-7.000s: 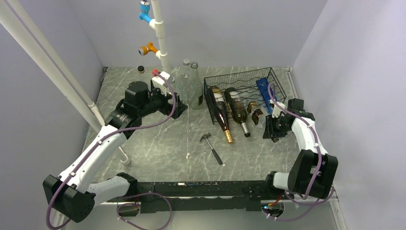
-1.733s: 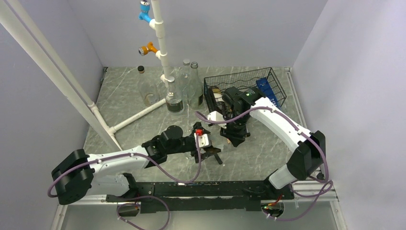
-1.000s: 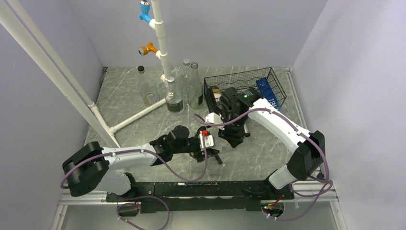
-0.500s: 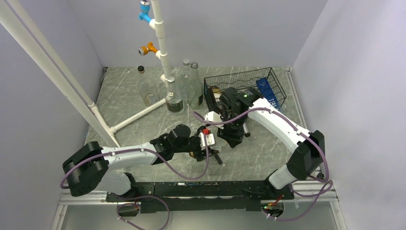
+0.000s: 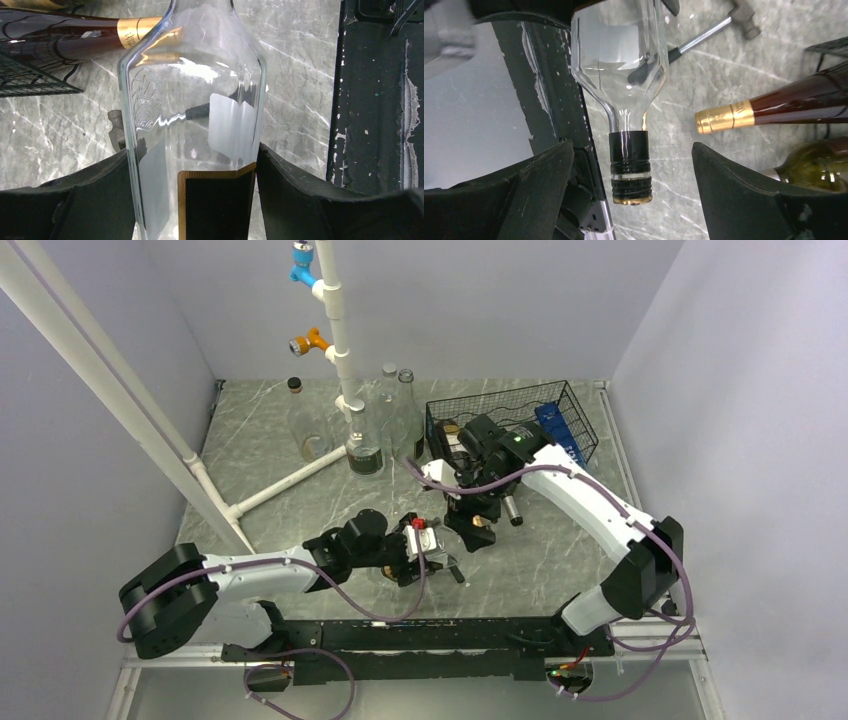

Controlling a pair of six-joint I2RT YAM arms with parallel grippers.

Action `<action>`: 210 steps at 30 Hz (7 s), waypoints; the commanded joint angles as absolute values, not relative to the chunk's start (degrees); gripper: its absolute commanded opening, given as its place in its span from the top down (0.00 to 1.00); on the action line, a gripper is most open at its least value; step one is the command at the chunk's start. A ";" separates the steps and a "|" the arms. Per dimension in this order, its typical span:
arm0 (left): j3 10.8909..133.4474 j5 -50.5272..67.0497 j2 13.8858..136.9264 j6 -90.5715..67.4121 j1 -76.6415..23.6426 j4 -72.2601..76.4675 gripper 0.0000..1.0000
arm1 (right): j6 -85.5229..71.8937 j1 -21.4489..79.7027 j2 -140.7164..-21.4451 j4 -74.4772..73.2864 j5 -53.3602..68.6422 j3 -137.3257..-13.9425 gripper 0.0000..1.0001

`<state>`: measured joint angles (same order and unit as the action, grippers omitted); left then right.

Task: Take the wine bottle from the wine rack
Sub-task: Place the wine bottle at the center of the board.

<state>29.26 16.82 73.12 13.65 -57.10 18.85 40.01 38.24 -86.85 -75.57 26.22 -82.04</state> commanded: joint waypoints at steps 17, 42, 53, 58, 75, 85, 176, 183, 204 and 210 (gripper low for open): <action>20.89 8.87 58.63 1.21 -56.25 43.76 1.00 | 40.35 18.71 -72.19 -59.20 64.22 -76.64 0.04; 17.51 7.99 57.27 -6.00 -56.25 52.51 1.00 | 52.84 27.85 -79.68 -61.35 66.25 -78.63 0.62; 19.14 9.78 60.76 -7.16 -56.25 52.00 0.98 | 48.63 34.72 -83.22 -64.50 56.29 -85.59 0.96; 19.58 10.01 62.20 -6.20 -56.23 52.15 0.62 | 45.51 38.93 -86.03 -65.94 49.09 -89.86 0.97; 20.41 12.43 60.79 -1.87 -55.90 47.48 0.19 | 44.40 48.52 -89.25 -67.49 38.31 -93.45 0.97; 21.01 14.55 58.93 2.43 -55.90 44.32 0.15 | 44.23 48.88 -90.17 -68.27 38.17 -94.46 0.95; 34.72 -14.24 51.06 0.51 -37.34 29.58 1.00 | 29.27 -1.54 -55.81 -35.95 63.53 -55.68 0.00; 34.83 -17.99 53.81 0.81 -33.57 33.63 1.00 | 29.06 -1.54 -55.81 -35.64 63.29 -55.39 0.00; 37.98 -24.89 62.92 -2.55 -25.41 39.17 1.00 | 29.14 -1.54 -55.66 -35.42 62.78 -55.11 0.00; 39.07 -25.65 66.42 -4.47 -23.71 39.94 1.00 | 29.14 -1.57 -55.80 -35.40 62.75 -55.02 0.00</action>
<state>34.02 -23.88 66.02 -2.26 -24.60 28.60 29.32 -1.37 -56.25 -37.39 62.35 -54.87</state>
